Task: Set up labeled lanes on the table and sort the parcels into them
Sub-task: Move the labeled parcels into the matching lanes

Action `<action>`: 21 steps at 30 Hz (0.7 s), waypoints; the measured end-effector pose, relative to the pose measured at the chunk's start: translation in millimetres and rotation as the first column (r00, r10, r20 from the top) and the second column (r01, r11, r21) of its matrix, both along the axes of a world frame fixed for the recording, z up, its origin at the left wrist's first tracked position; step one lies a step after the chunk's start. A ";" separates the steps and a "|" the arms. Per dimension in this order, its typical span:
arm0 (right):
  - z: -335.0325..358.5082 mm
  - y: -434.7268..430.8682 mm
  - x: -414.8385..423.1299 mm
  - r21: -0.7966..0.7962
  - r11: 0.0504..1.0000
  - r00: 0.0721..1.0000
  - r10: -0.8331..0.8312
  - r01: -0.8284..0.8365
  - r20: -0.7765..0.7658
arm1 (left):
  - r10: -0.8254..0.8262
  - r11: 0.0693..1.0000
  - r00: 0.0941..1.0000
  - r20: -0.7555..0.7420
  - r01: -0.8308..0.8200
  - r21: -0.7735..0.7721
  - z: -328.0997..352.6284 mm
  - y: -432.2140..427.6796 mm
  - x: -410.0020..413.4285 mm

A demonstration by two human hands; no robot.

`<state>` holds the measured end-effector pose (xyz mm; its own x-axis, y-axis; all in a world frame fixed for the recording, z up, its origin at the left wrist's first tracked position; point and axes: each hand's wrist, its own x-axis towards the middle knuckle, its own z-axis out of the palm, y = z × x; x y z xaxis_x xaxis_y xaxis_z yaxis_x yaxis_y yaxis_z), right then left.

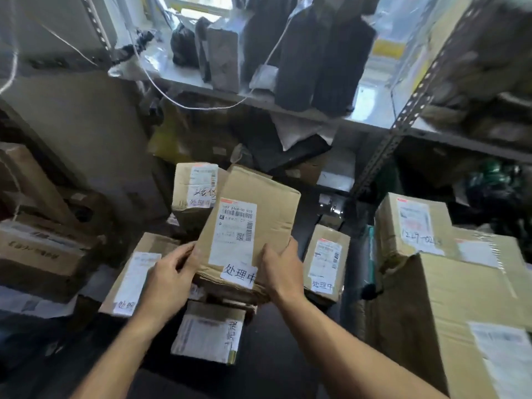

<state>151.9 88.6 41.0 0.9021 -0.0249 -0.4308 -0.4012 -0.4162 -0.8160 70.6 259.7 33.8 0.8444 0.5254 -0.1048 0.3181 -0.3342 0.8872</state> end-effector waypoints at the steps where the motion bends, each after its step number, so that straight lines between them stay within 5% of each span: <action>1: 1.5 -9.4 5.6 -0.024 0.999 0.999 -0.033 0.033 0.014 | -0.018 1.000 1.000 -0.004 0.018 -0.017 -2.6 -9.1 10.0; 12: -34.1 -94.2 57.8 -0.409 0.890 0.976 -0.215 0.201 0.010 | -0.259 0.964 0.962 -0.085 0.252 -0.081 -54.6 -110.8 91.6; 16: -32.2 -112.0 62.3 -0.433 0.853 0.932 -0.355 0.291 -0.073 | -0.297 0.953 0.947 -0.124 0.285 -0.103 -75.7 -142.2 97.9; 21: -47.5 -123.7 66.9 -0.492 0.843 0.945 -0.309 0.218 -0.109 | -0.287 0.952 0.941 -0.176 0.261 -0.160 -92.3 -162.2 92.9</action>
<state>218.8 -35.0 -6.5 0.7420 -0.4894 -0.4583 -0.6689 -0.5870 -0.4561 163.5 97.5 -58.4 0.9095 0.2468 -0.3347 0.4021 -0.3169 0.8590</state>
